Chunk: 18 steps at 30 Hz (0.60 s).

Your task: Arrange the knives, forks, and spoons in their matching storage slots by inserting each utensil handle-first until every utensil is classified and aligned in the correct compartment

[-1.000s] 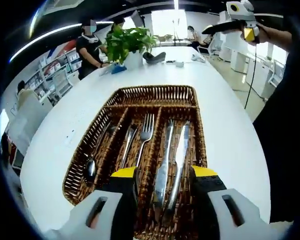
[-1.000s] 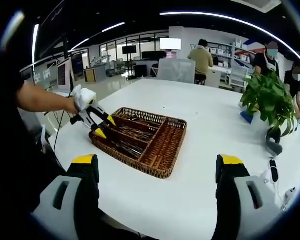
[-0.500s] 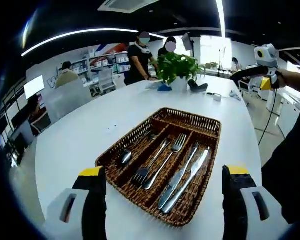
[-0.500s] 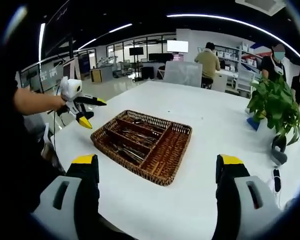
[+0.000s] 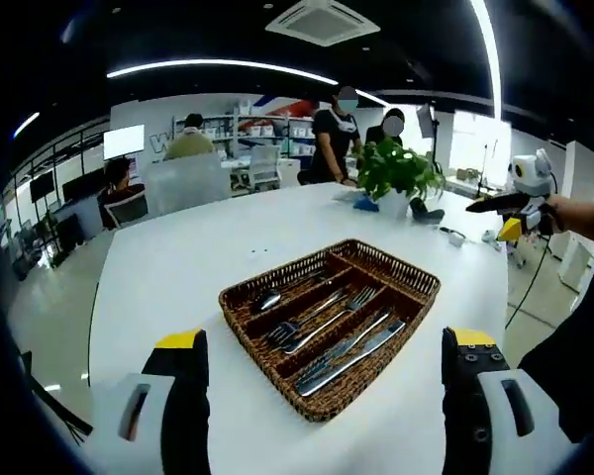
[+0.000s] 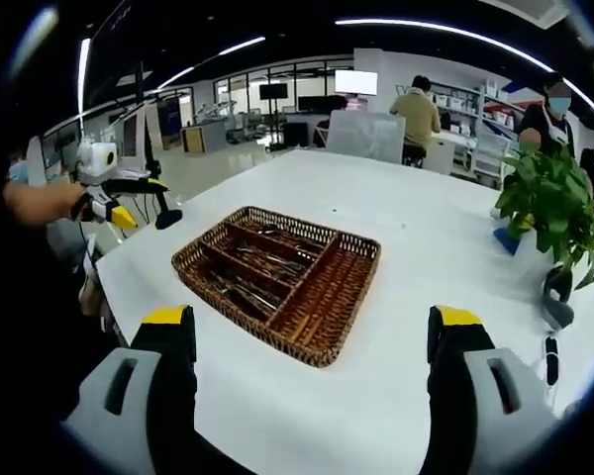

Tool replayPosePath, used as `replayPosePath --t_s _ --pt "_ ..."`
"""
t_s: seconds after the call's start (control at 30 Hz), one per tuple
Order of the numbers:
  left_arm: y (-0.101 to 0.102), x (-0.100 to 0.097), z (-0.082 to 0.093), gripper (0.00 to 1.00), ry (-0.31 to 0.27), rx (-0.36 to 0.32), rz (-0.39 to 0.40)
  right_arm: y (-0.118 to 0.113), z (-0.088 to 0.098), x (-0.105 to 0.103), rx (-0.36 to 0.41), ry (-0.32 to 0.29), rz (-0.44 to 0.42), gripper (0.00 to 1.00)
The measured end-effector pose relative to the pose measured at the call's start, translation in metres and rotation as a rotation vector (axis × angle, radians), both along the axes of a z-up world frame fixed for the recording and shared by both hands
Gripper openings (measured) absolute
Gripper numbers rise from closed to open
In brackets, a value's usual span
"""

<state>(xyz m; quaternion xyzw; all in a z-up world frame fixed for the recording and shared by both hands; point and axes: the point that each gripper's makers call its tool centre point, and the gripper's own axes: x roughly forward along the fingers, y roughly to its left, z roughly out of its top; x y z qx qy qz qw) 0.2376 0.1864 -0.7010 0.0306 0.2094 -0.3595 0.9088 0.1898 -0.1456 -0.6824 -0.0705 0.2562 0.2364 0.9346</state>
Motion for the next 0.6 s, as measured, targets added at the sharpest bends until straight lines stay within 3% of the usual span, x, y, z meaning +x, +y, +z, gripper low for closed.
replayPosePath --t_s 0.17,0.37,0.6 --pt "0.008 -0.019 0.001 0.99 0.007 0.028 0.048 -0.004 -0.005 0.003 0.03 -0.001 -0.009 1.0" --pt "0.007 -0.045 0.018 0.99 -0.002 0.041 0.068 -0.006 -0.009 -0.002 0.012 0.008 0.017 1.0" --pt "0.013 -0.045 0.03 0.99 -0.032 0.031 0.101 -0.004 -0.006 0.005 0.038 0.001 0.024 1.0"
